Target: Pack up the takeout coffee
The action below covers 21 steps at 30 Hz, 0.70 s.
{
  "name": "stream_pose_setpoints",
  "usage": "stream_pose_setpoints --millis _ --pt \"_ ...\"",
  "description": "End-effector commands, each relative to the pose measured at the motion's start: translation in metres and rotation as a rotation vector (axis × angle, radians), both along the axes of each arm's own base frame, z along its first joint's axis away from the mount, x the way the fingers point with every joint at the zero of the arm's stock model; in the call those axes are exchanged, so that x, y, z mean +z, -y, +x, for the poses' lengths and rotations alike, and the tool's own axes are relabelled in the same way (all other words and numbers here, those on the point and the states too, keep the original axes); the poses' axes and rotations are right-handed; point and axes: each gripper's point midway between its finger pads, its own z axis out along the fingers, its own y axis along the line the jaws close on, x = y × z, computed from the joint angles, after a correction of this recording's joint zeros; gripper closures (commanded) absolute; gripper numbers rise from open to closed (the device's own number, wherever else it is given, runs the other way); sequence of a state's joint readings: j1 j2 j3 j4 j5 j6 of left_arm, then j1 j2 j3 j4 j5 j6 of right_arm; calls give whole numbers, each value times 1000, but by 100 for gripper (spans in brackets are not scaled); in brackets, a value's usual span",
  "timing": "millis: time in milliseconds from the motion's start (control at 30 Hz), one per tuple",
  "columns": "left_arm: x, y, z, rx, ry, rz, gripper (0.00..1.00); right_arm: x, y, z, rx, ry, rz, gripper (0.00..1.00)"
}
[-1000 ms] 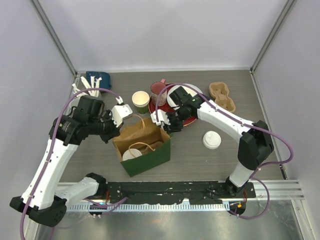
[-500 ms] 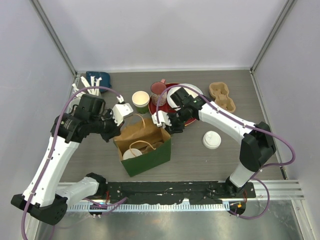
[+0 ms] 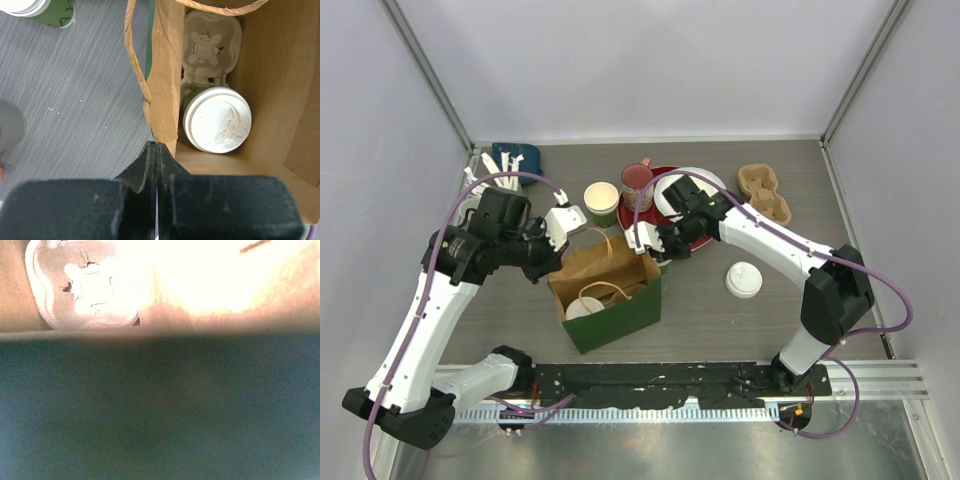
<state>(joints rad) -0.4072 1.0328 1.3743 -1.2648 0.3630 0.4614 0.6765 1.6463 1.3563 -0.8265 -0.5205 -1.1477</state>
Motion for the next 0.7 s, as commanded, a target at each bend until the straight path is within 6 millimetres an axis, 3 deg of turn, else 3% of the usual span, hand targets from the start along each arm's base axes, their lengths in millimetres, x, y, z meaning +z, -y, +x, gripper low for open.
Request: stream_pose_setpoints --millis 0,267,400,533,667 --pt "10 3 0 -17 26 -24 100 9 14 -6 -47 -5 -20 99" --pt "18 13 9 -16 31 -68 100 66 13 -6 -219 2 115 99" --pt "24 21 14 -2 27 -112 100 97 28 -9 -328 39 165 99" --pt "25 26 17 -14 35 -134 100 111 42 -16 -398 47 181 99" --pt "26 28 19 -13 35 -146 100 113 45 -22 -378 61 193 99"
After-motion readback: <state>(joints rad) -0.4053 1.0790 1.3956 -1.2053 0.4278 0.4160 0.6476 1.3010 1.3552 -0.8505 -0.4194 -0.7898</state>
